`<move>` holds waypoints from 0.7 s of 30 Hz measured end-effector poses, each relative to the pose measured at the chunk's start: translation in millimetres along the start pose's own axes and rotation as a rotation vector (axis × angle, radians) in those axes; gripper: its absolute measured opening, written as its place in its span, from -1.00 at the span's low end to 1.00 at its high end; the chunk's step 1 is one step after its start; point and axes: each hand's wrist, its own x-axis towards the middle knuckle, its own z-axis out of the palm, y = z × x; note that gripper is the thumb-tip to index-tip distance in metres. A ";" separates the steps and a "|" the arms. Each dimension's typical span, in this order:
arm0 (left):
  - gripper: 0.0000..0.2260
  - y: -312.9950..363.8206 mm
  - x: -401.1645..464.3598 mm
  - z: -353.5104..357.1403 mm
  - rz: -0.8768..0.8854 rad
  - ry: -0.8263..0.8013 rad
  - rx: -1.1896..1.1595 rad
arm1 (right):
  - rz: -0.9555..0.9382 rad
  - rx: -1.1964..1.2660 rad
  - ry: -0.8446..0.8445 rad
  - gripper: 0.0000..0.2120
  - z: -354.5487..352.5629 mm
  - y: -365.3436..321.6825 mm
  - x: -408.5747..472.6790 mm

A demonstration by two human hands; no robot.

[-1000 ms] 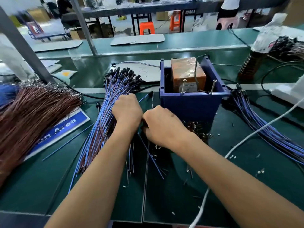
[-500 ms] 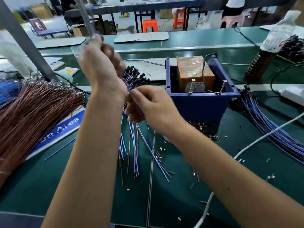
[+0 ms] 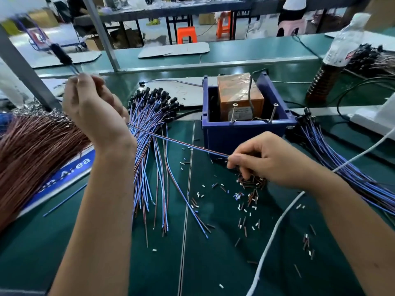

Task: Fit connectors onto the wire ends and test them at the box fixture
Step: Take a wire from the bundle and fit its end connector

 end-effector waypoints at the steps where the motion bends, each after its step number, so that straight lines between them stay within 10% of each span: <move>1: -0.72 1.6 -6.9 -3.3 -0.005 -0.080 -0.002 | 0.017 0.011 0.022 -0.76 -5.3 7.6 -5.7; 8: -0.77 -14.7 -82.3 19.6 0.333 -1.119 0.680 | -0.034 0.151 0.167 -0.75 -17.0 25.6 -20.3; 13: -0.97 -34.9 -137.3 40.9 0.633 -1.233 0.832 | -0.071 0.167 0.182 -0.78 -5.9 31.4 -26.5; 21: -0.87 -50.3 -142.7 32.5 0.578 -1.220 0.696 | -0.021 0.293 0.308 -0.82 -10.9 41.2 -32.4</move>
